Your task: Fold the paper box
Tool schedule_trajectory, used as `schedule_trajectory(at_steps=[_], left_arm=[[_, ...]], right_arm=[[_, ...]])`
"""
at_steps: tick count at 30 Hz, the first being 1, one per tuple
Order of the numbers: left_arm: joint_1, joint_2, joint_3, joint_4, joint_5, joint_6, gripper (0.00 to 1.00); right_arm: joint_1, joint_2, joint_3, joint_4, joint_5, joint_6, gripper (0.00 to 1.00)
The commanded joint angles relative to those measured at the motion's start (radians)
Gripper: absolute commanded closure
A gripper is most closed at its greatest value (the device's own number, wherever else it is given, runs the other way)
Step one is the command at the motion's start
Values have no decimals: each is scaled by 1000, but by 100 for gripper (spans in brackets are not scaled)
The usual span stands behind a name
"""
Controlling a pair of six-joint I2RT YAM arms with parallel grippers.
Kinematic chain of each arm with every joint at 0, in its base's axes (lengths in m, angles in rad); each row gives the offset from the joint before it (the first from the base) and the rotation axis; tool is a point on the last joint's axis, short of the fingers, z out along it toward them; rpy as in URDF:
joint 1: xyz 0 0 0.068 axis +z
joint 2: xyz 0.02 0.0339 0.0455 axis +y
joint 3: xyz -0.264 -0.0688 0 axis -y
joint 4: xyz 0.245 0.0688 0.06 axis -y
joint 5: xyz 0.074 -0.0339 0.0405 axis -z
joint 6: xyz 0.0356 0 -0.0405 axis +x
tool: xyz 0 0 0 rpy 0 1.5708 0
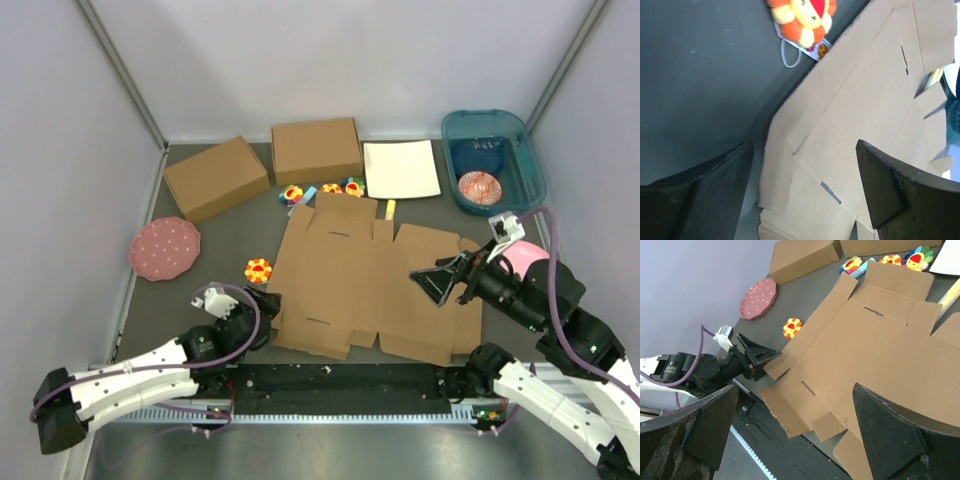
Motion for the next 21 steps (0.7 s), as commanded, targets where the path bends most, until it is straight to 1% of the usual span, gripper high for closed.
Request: schedule_trajectory(at_steps=[1, 2, 4, 5, 6, 8, 9, 11, 12, 13, 14, 15, 16, 17, 18, 19, 20, 21], left_arm=[[0, 33, -63, 258, 13, 158, 14], [1, 38, -78, 281, 29, 163, 19], [5, 50, -117, 339, 46, 169, 25], [6, 52, -125, 360, 56, 186, 30], [8, 52, -131, 373, 78, 201, 42], [8, 44, -117, 392, 99, 279, 56], [8, 39, -90, 392, 108, 311, 76], [8, 29, -47, 352, 115, 390, 93], [8, 24, 16, 341, 125, 423, 100], [8, 23, 54, 328, 128, 503, 100], [8, 27, 93, 314, 128, 538, 100], [8, 29, 174, 288, 128, 574, 100], [8, 35, 212, 286, 125, 659, 100], [8, 39, 252, 286, 125, 707, 100], [8, 42, 329, 297, 124, 758, 100], [8, 55, 369, 307, 131, 861, 100], [8, 58, 406, 327, 144, 922, 100], [9, 61, 465, 393, 171, 994, 100]], right_arm=[[4, -5, -14, 33, 1, 11, 1], [4, -5, -15, 35, 1, 10, 1], [4, -2, -14, 30, -4, 7, 1], [5, -1, -9, 30, -5, 4, 1], [5, 1, -6, 27, -4, 2, 1], [5, -1, 18, 9, -5, -7, 1], [5, -2, 25, 3, 1, -10, 1], [5, -17, 35, -13, 14, -21, 1], [5, -24, 38, -17, 24, -21, 1], [4, -33, 41, -22, 27, -27, 1], [5, -34, 54, -30, 28, -32, 1], [5, -37, 61, -31, 24, -38, 1], [4, -36, 72, -33, 19, -49, 1], [5, -33, 95, -36, 16, -56, 1], [5, -30, 109, -39, 10, -69, 1], [5, -25, 142, -43, 7, -76, 1], [4, -14, 161, -47, 7, -82, 1], [5, -7, 179, -57, 2, -96, 1]])
